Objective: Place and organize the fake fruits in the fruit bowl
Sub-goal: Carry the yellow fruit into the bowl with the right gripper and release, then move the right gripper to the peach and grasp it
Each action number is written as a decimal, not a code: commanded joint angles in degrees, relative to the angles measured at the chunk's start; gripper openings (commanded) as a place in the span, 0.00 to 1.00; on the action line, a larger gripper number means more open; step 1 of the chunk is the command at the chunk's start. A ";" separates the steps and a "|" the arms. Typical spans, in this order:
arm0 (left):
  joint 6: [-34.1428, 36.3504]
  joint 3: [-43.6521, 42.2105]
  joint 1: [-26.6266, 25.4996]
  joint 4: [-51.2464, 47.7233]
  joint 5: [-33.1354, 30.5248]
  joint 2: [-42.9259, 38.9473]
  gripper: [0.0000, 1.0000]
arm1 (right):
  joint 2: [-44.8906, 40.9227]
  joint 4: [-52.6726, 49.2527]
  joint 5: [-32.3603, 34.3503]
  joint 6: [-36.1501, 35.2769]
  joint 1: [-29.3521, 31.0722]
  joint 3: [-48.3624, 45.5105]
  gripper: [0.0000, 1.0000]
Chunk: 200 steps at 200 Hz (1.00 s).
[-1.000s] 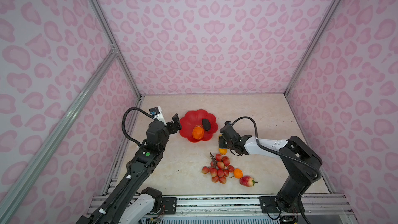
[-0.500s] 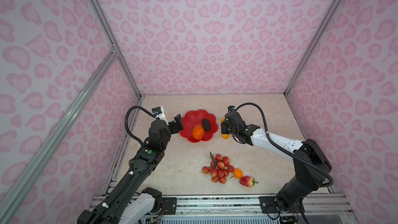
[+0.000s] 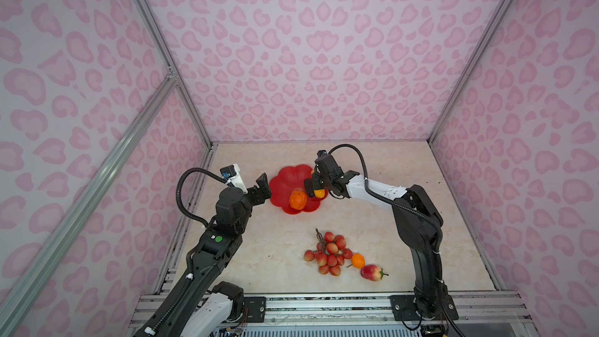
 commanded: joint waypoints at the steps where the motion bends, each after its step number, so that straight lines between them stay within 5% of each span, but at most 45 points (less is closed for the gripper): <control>1: 0.82 -0.29 0.08 0.20 -0.75 -0.77 0.94 | 2.18 -3.11 -0.63 0.38 -0.02 1.91 0.39; 42: 1.17 -0.64 0.19 0.18 -0.85 -1.47 0.94 | -1.19 -2.67 0.45 0.01 -0.36 1.30 0.65; 84: 0.93 -0.92 0.19 1.21 -0.30 -0.74 0.94 | -12.48 -2.36 1.83 0.10 -1.54 -5.80 0.73; 147: 1.32 -1.08 0.28 2.37 -0.09 1.09 0.94 | -45.05 -10.52 8.35 5.93 0.47 -40.69 0.90; 200: 0.73 -1.88 0.24 2.03 -0.12 0.77 0.94 | -66.27 -26.45 12.79 19.24 9.08 -54.74 0.94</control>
